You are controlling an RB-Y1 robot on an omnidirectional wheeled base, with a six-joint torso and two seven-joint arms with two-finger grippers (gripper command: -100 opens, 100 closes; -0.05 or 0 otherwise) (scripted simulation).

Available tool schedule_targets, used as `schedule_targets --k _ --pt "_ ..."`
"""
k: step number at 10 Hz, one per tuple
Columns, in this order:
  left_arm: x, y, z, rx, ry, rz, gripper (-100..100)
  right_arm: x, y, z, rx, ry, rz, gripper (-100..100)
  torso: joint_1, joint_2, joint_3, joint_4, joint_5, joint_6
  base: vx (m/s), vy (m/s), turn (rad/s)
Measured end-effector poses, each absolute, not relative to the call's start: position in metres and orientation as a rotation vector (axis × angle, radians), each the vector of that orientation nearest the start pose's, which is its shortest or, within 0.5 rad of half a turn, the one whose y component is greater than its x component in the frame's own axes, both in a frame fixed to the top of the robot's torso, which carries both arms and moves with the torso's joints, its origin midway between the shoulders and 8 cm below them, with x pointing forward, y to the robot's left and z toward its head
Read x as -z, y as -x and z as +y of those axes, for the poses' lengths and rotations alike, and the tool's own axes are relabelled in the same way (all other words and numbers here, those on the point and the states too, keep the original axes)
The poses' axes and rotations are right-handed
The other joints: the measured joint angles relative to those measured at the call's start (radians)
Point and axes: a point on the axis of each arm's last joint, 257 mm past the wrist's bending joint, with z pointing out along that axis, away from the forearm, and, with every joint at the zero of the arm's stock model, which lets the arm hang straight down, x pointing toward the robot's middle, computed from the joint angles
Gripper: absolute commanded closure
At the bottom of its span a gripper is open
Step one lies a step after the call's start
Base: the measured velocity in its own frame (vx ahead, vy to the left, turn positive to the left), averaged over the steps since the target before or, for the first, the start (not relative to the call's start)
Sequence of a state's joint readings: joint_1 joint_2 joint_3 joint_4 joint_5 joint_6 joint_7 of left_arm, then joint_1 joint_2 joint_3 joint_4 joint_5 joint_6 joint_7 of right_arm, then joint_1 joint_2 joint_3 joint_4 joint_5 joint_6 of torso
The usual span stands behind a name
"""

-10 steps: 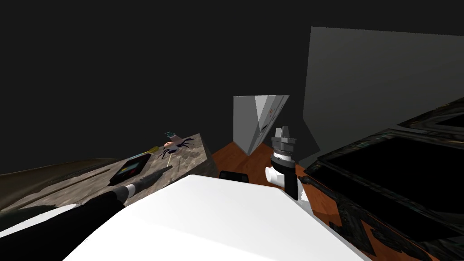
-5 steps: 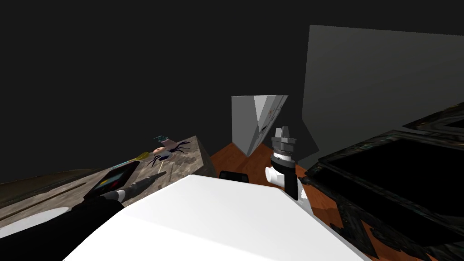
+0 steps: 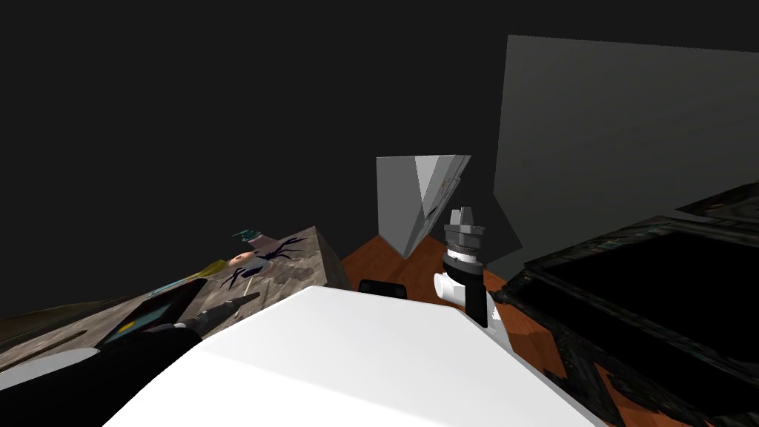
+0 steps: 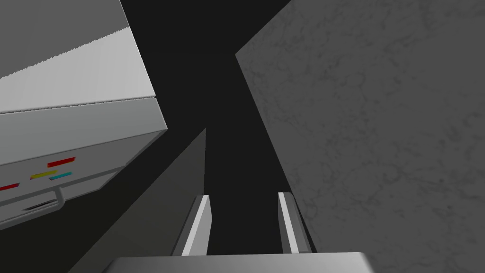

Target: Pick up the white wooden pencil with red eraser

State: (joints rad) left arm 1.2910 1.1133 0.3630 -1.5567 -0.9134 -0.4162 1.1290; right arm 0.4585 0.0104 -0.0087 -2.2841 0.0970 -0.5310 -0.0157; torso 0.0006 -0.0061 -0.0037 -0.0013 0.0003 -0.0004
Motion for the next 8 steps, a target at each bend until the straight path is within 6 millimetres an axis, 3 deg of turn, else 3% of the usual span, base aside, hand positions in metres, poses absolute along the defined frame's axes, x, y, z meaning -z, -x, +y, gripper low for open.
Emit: schedule_targets --k 4,5,6,8 --pt "0.333 -0.013 0.652 -0.045 1.13 2.47 -100 -0.045 -0.342 -0.265 -1.277 -0.551 0.606 0 -0.001 0.001 0.001 0.0 0.0 0.0 0.071 0.011 -0.031" --pt "0.333 -0.012 0.652 -0.047 1.131 2.472 0 -0.045 -0.342 -0.265 -1.277 -0.551 0.606 0 -0.001 0.003 0.002 0.001 0.0 0.0 0.007 0.001 0.0" --pt "0.333 -0.012 0.652 -0.046 1.131 2.471 -100 -0.045 -0.342 -0.265 -1.278 -0.551 0.606 0 -0.001 0.005 0.003 0.001 0.0 0.0 -0.026 0.009 -0.148" --pt "0.34 -0.013 0.651 -0.05 1.157 2.46 -100 -0.045 -0.342 -0.265 -1.278 -0.551 0.606 0 -0.001 0.009 0.005 0.002 0.0 0.0 -0.067 0.014 -0.121"
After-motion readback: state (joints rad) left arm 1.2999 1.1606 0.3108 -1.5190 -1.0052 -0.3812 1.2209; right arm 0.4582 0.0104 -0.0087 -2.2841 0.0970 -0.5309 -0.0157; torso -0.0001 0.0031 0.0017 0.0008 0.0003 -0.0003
